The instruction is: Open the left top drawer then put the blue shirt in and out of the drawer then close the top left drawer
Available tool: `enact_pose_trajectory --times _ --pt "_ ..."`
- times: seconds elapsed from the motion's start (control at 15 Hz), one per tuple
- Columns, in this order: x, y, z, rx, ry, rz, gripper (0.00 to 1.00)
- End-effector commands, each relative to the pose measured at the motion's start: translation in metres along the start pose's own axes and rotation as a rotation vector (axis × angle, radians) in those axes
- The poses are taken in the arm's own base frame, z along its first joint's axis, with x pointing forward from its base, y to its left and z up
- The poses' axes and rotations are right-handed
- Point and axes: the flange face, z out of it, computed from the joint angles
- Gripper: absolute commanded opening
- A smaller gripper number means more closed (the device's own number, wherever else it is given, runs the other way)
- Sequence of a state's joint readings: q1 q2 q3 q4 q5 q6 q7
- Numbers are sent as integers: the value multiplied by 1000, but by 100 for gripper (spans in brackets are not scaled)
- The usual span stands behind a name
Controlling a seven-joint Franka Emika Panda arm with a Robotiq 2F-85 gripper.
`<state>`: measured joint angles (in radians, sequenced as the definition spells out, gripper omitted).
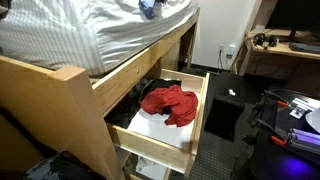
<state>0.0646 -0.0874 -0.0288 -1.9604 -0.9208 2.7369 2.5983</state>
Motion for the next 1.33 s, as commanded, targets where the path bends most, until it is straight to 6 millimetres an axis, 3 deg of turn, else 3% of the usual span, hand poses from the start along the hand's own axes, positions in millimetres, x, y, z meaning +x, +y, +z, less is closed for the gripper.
enact_pose_trajectory --times 0.0,0.13,0.53,0.87,1.0,1.27 --pt "-2 12 12 -74 -115 49 100" --pt "-4 14 24 -115 -174 73 100" --pt "-7 11 21 -132 -157 76 100" --pt "-44 23 1 -189 -366 238 100" --pt "-46 21 1 -266 -373 304 100" --pt "-50 21 3 -248 -373 293 100"
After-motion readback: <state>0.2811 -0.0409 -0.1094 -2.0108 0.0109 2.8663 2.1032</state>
